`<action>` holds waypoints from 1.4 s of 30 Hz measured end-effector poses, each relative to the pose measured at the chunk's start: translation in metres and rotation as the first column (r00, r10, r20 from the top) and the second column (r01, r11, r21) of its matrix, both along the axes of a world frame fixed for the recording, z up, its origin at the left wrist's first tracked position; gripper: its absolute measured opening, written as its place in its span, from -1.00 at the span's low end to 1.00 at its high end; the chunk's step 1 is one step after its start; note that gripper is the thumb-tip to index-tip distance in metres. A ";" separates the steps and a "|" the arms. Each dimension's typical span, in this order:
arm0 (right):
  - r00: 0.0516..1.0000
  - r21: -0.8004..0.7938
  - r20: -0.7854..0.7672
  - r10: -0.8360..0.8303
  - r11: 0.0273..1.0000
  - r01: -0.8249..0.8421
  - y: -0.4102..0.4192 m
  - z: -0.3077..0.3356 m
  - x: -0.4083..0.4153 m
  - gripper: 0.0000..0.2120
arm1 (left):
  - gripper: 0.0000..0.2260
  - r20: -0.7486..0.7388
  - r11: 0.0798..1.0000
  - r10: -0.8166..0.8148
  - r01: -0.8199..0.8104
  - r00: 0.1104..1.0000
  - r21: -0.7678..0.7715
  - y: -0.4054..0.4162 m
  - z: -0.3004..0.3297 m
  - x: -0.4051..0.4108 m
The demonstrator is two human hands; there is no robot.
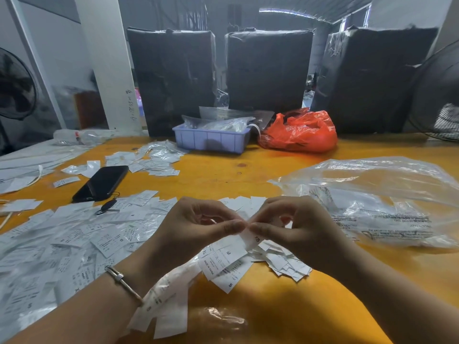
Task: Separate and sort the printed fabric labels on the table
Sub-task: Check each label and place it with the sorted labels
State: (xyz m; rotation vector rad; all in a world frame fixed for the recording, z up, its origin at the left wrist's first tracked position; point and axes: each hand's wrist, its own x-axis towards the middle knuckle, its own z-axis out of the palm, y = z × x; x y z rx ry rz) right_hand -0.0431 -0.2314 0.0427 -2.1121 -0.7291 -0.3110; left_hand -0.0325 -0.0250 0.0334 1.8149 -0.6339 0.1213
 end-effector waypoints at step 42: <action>0.944 -0.086 0.330 -0.011 0.995 0.041 -0.007 0.010 -0.008 -0.90 | -0.80 0.118 0.981 -0.046 0.023 0.992 0.192 0.001 -0.001 -0.001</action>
